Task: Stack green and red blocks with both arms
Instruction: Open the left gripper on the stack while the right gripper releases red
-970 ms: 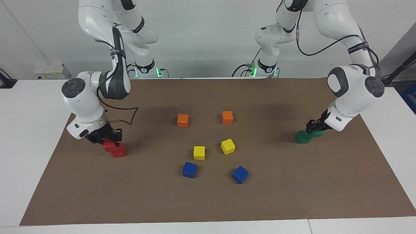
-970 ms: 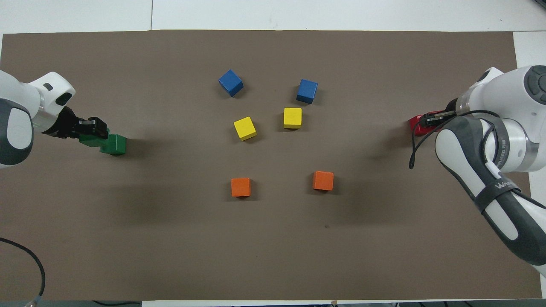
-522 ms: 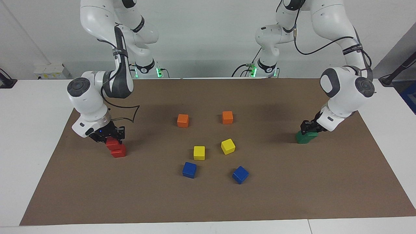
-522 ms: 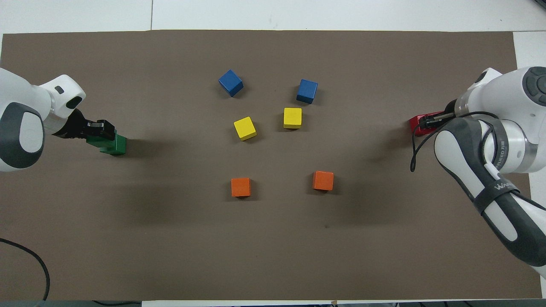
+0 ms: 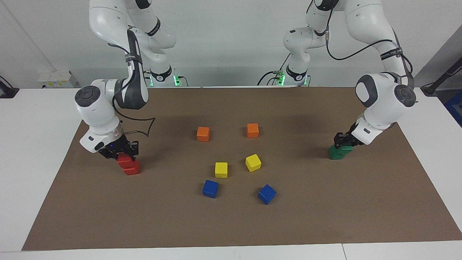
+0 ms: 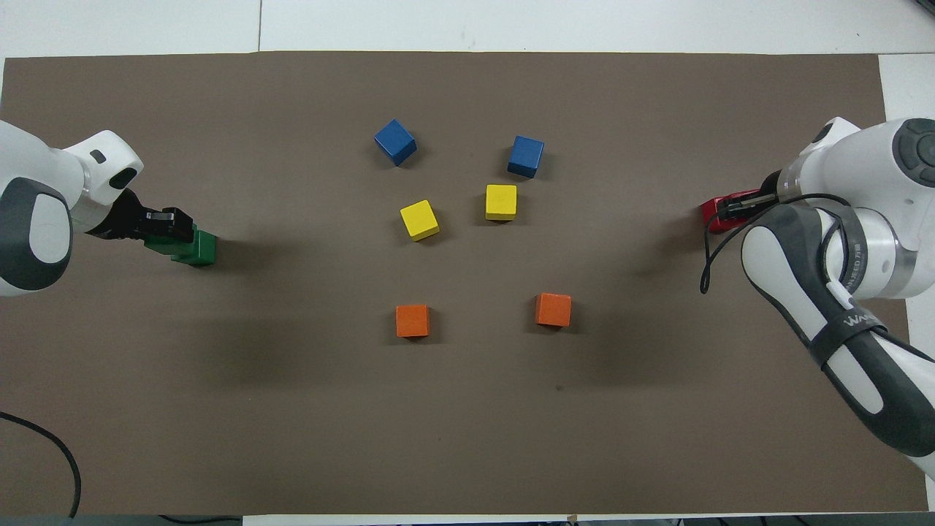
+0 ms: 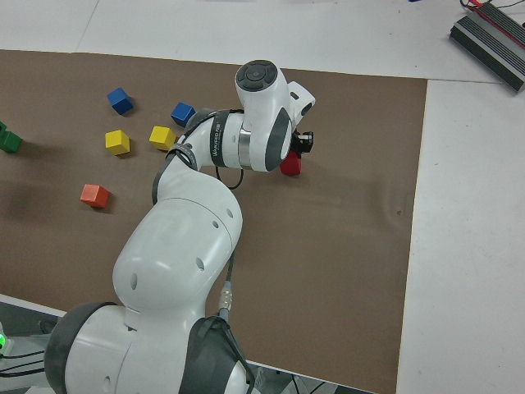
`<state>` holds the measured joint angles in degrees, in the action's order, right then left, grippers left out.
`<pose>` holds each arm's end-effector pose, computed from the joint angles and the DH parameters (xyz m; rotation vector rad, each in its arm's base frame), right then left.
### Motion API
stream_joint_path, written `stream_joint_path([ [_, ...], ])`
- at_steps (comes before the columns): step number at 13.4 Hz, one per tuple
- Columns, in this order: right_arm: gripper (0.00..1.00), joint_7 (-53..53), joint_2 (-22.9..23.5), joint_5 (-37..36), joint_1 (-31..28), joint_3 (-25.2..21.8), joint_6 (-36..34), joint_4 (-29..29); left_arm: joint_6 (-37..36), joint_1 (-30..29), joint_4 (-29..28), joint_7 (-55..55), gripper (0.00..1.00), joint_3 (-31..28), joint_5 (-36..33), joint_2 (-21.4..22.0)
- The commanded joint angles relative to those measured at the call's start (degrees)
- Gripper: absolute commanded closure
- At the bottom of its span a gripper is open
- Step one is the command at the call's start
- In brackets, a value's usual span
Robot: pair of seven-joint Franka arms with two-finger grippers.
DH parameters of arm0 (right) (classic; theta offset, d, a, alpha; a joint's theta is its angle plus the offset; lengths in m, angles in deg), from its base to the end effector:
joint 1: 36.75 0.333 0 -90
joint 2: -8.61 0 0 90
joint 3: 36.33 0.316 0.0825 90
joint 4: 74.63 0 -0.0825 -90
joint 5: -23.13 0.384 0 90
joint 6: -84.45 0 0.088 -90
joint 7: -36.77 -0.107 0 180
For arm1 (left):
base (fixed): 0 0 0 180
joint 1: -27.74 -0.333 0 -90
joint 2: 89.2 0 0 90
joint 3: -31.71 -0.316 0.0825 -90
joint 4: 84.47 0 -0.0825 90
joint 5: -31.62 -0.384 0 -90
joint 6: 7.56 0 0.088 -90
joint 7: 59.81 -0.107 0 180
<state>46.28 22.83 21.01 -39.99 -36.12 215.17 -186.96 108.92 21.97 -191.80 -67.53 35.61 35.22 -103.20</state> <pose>0.6099 -0.0332 0.3563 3.0968 0.2110 0.1076 0.6058 0.0182 0.3769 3.0590 -0.1077 -0.1195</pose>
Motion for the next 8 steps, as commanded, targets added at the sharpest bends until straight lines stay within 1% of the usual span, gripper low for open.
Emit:
stream_joint_path([
  [1, 1.00, 1.5, -0.6, 0.1, -0.4, 0.4, 1.4, -1.0, 1.7, -0.3, -3.5, -0.4, 1.00, -0.3, -0.4, 2.7],
  [3, 1.00, 1.3, -0.6, 0.0, -0.4, 0.4, 1.5, -1.0, 1.7, -0.3, -3.6, 1.6, 1.00, -0.3, -0.4, 2.8],
  [8, 1.00, 1.2, -0.1, 0.1, -0.3, 0.4, 2.3, -1.0, 2.4, -0.2, -4.2, 1.7, 1.00, -0.3, -0.7, 2.9],
])
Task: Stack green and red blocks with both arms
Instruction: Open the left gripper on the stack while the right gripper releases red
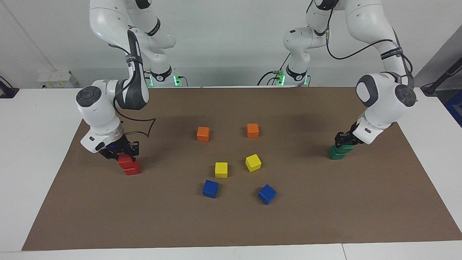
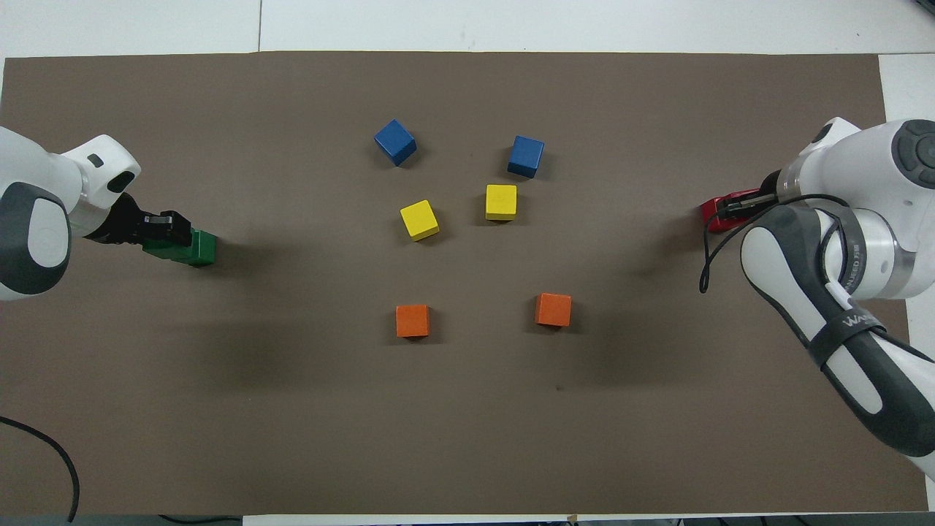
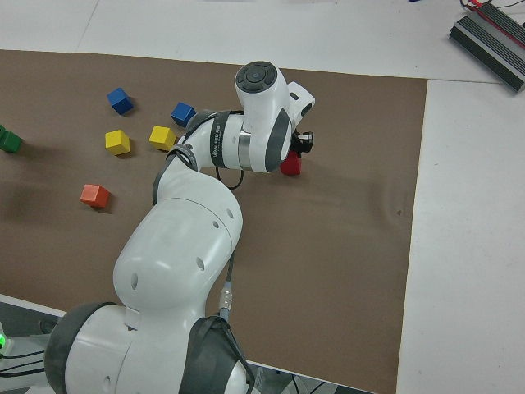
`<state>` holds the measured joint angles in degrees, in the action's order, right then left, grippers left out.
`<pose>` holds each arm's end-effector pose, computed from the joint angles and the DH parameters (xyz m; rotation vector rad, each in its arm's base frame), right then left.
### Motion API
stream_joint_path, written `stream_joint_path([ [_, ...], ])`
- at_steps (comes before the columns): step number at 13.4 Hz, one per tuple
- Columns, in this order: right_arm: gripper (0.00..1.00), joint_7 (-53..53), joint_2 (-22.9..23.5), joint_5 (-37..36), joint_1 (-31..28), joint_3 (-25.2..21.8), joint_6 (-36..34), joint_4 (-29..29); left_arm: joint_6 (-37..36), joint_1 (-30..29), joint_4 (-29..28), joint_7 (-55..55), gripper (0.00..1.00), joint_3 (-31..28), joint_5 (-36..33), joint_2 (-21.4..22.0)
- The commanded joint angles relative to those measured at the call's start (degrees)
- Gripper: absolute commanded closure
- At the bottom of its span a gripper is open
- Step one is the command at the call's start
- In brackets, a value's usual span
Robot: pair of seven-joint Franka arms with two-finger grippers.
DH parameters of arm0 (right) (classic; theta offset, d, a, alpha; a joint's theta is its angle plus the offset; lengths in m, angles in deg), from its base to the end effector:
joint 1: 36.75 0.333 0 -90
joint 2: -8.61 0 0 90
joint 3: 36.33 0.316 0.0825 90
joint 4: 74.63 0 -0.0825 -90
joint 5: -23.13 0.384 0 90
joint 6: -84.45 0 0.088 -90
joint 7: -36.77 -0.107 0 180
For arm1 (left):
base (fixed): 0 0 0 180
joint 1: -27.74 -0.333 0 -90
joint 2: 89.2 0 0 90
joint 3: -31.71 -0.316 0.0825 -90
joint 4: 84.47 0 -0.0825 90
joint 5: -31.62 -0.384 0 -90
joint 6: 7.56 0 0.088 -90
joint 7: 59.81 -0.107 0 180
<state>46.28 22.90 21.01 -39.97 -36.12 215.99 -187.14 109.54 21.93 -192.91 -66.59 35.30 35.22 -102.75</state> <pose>0.6105 -0.0330 0.3555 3.0953 0.2119 0.1229 0.6019 0.0215 0.3737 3.0625 -0.0727 -0.1216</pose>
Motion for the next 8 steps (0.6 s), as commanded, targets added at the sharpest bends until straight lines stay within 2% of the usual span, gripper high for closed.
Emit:
stream_joint_path([
  [1, 1.00, 1.2, -0.1, 0.1, -0.3, 0.4, 1.4, -0.9, 1.9, -0.1, -3.4, 0.8, 1.00, 0.0, -0.7, 2.6],
  [7, 1.00, 1.0, 0.3, 0.1, -0.1, 0.5, 2.5, -0.9, 3.1, -0.1, -4.7, 0.8, 1.00, -0.1, -0.7, 3.0],
  [8, 1.00, 1.0, 0.4, 0.1, -0.1, 0.5, 2.5, -0.9, 3.5, -0.2, -4.8, 0.7, 0.97, 0.0, -0.7, 3.0],
])
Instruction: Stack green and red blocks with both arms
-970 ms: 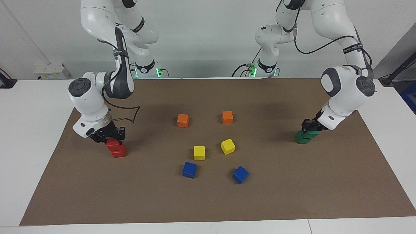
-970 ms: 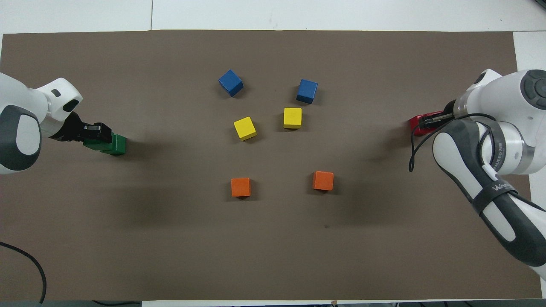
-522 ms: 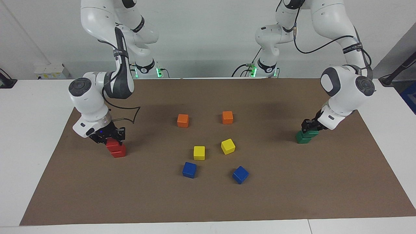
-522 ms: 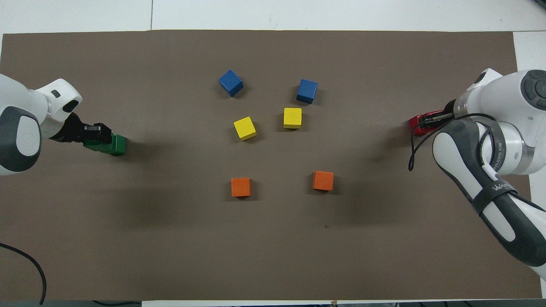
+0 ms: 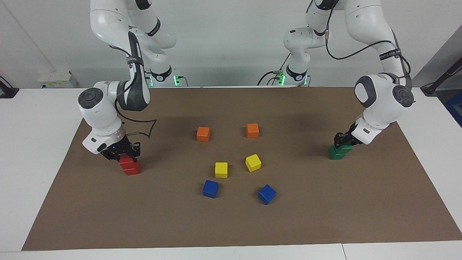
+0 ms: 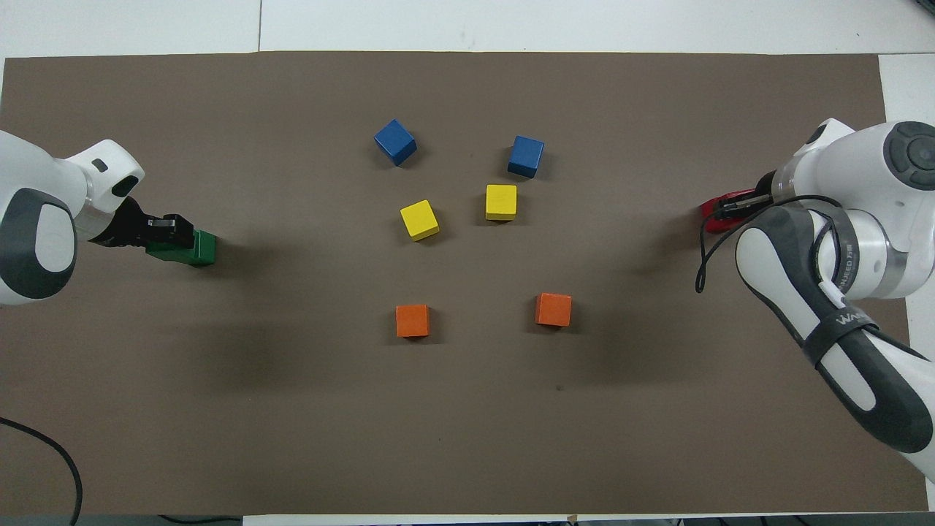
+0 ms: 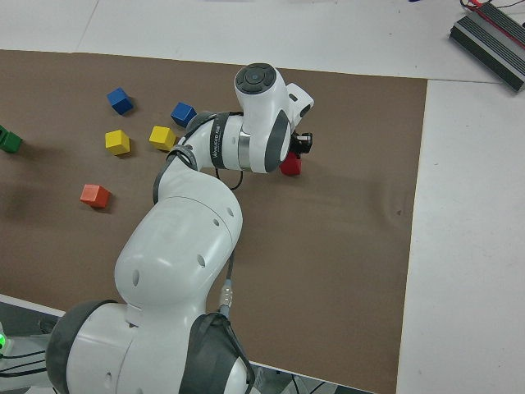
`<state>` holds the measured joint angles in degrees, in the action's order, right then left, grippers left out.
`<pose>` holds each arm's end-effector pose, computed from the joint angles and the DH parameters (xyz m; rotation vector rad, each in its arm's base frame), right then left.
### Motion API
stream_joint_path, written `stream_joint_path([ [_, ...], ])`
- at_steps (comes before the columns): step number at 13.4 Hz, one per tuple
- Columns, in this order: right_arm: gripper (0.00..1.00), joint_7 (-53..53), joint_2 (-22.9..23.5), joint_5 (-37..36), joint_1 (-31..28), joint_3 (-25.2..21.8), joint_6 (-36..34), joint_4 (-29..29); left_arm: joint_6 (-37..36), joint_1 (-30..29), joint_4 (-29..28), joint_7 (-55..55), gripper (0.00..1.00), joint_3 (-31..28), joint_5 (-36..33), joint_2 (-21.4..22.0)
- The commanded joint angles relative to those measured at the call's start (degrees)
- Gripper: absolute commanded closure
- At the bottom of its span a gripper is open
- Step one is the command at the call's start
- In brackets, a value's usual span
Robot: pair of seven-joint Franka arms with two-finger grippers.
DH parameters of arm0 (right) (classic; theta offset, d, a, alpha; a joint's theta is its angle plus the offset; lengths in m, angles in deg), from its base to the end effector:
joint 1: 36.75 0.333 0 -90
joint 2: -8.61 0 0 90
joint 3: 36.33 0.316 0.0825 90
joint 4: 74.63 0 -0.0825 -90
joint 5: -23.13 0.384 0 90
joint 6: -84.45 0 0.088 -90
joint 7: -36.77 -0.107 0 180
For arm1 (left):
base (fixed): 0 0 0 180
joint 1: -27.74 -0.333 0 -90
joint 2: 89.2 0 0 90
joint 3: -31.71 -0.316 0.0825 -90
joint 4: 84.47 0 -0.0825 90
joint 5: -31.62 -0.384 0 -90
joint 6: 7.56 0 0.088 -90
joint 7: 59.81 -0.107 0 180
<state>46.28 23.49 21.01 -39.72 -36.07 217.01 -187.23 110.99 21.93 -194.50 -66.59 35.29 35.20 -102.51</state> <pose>0.6122 -0.0298 0.3503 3.0945 0.2205 0.1324 0.5976 0.0215 0.3658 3.0641 -0.0708 -0.1192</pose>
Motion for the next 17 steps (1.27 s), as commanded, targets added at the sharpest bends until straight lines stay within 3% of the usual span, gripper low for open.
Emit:
stream_joint_path([
  [1, 1.00, 1.0, -0.2, 0.1, -0.4, 0.4, 1.5, -0.8, 2.6, -0.3, -3.8, 0.7, 0.44, 0.0, -0.7, 2.8],
  [2, 1.00, 1.0, -0.2, 0.2, -0.4, 0.4, 1.5, -0.8, 2.8, -0.3, -4.1, 0.7, 0.00, 0.0, -0.7, 2.9],
  [4, 0.98, 0.4, -0.2, 0.2, -0.4, 0.4, 1.4, -0.8, 2.8, -0.3, -4.1, 0.8, 0.00, 0.0, -0.7, 3.1],
  [5, 0.61, -0.5, -0.2, 0.2, -0.3, 0.4, 1.3, -0.8, 2.8, -0.3, -4.1, 0.8, 0.00, 0.0, -0.7, 3.1],
  [6, 0.09, -1.5, -0.3, 0.2, -0.3, 0.4, 1.2, -0.8, 2.8, -0.3, -4.1, 0.8, 0.00, 0.0, -0.7, 3.1],
  [7, 0.00, -2.0, -0.2, 0.2, -0.3, 0.4, 0.8, -0.8, 2.6, -0.3, -4.1, 0.8, 0.00, 0.0, -0.7, 3.1],
  [12, 0.00, -2.0, -0.2, 0.3, -0.4, 0.4, 0.4, -0.6, -3.7, -0.6, -0.3, 0.5, 0.00, -0.1, -0.7, 6.6],
  [17, 0.00, -2.0, -0.2, 0.4, -1.0, 0.4, 0.4, -0.4, -19.6, -0.6, 7.4, 0.6, 0.00, -0.1, -2.7, 11.9],
])
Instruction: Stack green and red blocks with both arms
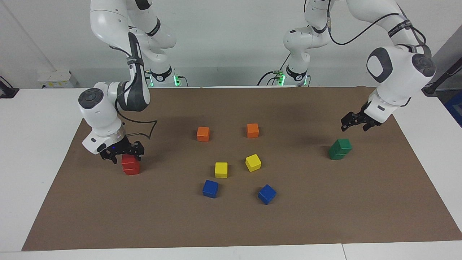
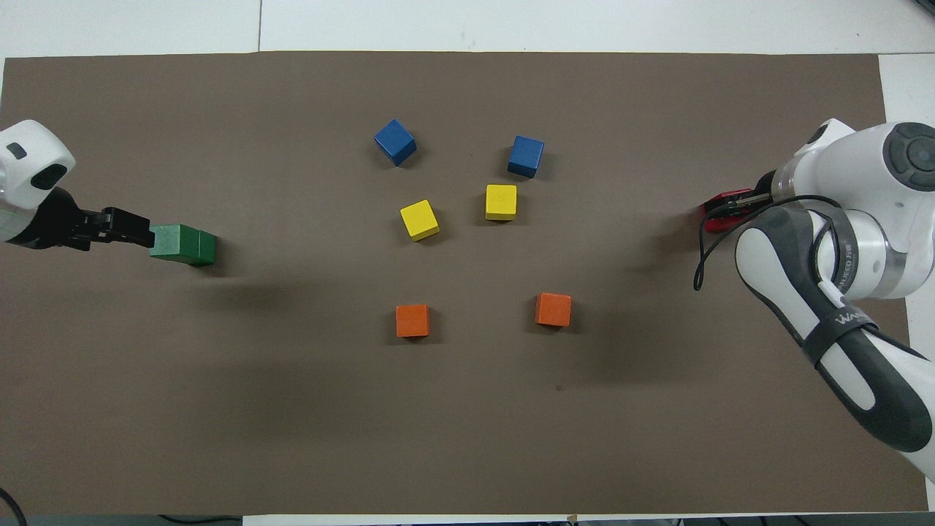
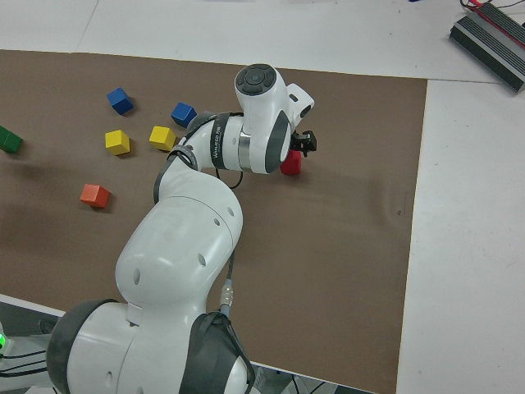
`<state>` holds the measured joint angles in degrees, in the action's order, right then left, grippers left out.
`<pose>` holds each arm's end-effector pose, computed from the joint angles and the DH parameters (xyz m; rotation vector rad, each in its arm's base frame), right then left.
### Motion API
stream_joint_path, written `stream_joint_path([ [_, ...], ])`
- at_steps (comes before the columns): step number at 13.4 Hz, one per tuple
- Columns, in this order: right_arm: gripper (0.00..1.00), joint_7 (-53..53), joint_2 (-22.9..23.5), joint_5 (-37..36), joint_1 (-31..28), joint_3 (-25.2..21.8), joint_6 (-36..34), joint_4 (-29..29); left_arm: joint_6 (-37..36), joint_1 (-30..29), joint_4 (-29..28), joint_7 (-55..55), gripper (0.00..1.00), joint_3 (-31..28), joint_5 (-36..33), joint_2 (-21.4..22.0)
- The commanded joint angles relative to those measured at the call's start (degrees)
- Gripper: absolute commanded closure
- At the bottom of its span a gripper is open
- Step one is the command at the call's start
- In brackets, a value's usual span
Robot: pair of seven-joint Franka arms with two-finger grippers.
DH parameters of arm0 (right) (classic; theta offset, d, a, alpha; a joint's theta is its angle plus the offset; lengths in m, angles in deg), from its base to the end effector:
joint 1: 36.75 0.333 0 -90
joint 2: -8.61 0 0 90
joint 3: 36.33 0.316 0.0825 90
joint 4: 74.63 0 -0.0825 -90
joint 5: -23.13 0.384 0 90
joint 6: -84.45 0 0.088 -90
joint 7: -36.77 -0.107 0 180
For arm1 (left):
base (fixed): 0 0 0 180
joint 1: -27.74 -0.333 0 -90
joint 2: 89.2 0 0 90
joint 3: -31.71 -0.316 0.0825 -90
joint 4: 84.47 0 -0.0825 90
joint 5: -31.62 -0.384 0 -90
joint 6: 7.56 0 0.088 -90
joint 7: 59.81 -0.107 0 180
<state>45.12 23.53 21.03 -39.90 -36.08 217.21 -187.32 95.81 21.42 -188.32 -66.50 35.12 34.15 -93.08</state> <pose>0.6121 -0.0318 0.3495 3.0976 0.1839 0.1348 0.5736 0.0262 0.4911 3.0857 -0.0836 -0.1109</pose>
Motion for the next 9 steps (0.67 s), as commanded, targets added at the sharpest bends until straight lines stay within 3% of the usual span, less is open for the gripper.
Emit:
stream_joint_path([
  [1, 0.00, -0.8, -0.2, 0.3, -0.9, 0.5, 0.2, -0.3, -6.1, -0.2, 1.0, 0.5, 0.00, -0.1, -1.7, 4.7],
  [5, 0.00, -0.9, 0.0, 0.8, -1.1, 0.5, 0.1, 0.8, -13.7, -1.8, 1.2, 0.7, 0.00, -0.1, -1.7, 9.1],
  [9, 0.00, -1.1, 0.1, 1.0, -0.7, 0.5, -2.3, 3.6, -14.3, -2.6, 1.0, 1.0, 0.00, 0.0, -1.7, 9.9],
])
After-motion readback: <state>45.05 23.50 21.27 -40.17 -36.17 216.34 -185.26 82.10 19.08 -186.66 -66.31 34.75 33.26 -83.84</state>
